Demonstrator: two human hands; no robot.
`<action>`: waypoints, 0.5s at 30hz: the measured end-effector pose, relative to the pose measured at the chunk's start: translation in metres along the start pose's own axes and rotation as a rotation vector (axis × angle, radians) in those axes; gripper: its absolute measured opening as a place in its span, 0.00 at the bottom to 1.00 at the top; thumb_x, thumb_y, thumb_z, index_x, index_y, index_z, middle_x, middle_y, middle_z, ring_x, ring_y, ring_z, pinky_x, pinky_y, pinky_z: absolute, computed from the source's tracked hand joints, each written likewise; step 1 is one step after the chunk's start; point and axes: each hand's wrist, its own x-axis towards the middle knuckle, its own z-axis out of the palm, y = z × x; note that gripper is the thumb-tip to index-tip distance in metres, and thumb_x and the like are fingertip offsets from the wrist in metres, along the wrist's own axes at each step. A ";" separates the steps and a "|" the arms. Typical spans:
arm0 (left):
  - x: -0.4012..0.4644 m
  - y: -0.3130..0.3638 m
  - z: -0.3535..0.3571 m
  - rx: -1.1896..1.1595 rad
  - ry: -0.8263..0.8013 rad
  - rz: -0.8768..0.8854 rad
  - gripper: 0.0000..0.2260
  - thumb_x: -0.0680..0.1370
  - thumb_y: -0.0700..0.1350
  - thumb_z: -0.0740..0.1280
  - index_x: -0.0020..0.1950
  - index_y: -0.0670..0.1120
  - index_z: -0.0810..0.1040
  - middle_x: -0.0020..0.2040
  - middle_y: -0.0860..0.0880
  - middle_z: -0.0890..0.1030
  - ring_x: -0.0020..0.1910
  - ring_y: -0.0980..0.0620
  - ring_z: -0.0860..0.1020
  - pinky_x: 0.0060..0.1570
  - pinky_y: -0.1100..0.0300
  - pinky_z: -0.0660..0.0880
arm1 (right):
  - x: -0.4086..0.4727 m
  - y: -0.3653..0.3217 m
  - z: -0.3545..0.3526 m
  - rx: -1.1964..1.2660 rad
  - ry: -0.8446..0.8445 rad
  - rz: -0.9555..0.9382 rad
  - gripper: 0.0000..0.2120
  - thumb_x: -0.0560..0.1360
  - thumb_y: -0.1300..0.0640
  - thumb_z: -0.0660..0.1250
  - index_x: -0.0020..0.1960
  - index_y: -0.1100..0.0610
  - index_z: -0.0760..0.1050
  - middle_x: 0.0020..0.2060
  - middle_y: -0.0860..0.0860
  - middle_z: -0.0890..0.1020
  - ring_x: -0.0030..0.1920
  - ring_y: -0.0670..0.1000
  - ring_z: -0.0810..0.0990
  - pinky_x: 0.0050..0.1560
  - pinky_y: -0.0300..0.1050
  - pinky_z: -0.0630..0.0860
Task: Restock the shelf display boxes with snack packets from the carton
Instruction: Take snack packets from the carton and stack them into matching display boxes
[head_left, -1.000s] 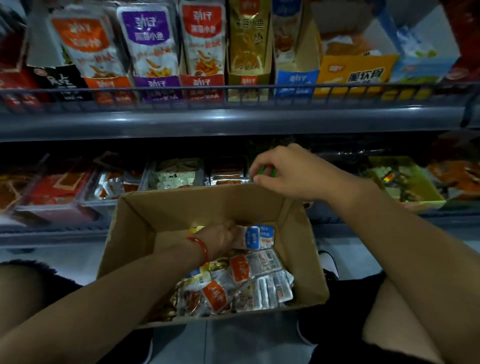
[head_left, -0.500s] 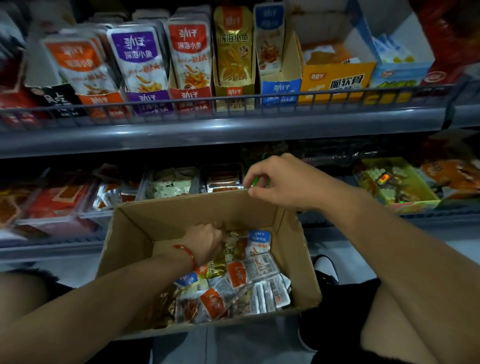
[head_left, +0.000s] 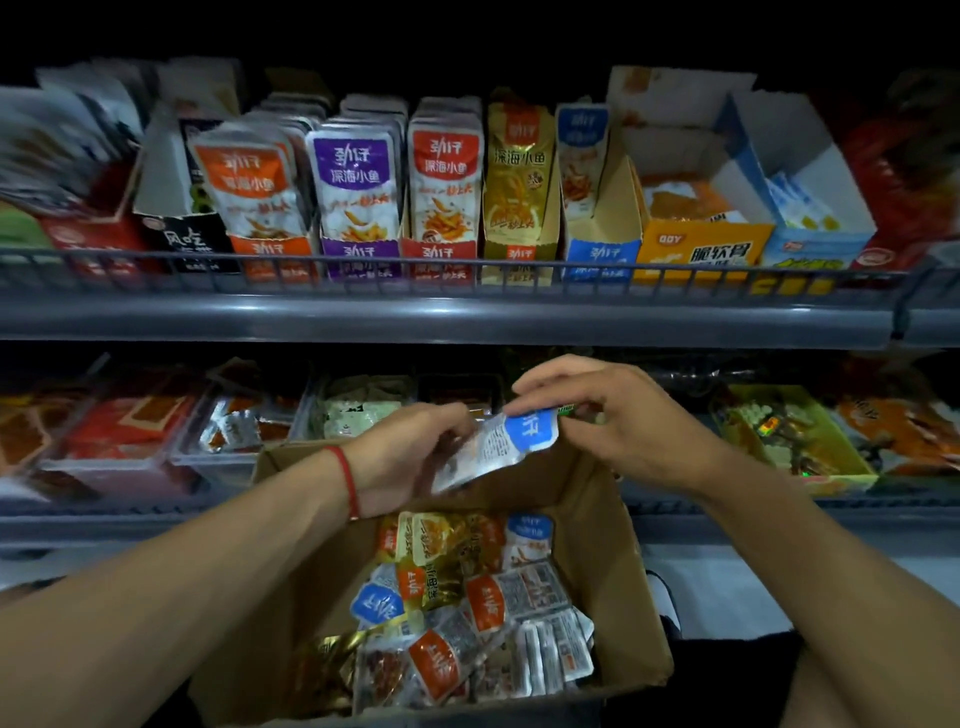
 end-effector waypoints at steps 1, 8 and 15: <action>-0.001 0.002 0.001 0.000 -0.015 0.027 0.09 0.81 0.42 0.63 0.52 0.38 0.79 0.41 0.41 0.83 0.36 0.47 0.80 0.33 0.57 0.77 | 0.000 -0.002 0.000 0.013 0.059 0.002 0.19 0.77 0.69 0.69 0.58 0.49 0.85 0.59 0.42 0.80 0.61 0.41 0.77 0.51 0.33 0.75; 0.001 0.018 -0.006 -0.020 0.205 0.267 0.12 0.82 0.47 0.62 0.55 0.42 0.82 0.54 0.39 0.84 0.46 0.45 0.81 0.42 0.53 0.78 | -0.005 -0.004 -0.046 -0.075 0.358 0.154 0.07 0.76 0.56 0.73 0.54 0.49 0.82 0.49 0.42 0.84 0.51 0.41 0.82 0.52 0.45 0.80; -0.001 0.027 -0.025 0.376 0.454 0.637 0.05 0.79 0.43 0.67 0.49 0.52 0.80 0.46 0.52 0.82 0.46 0.58 0.79 0.44 0.65 0.76 | 0.040 -0.031 -0.147 -0.539 0.604 0.056 0.09 0.82 0.54 0.66 0.58 0.56 0.81 0.48 0.48 0.82 0.47 0.44 0.78 0.50 0.38 0.75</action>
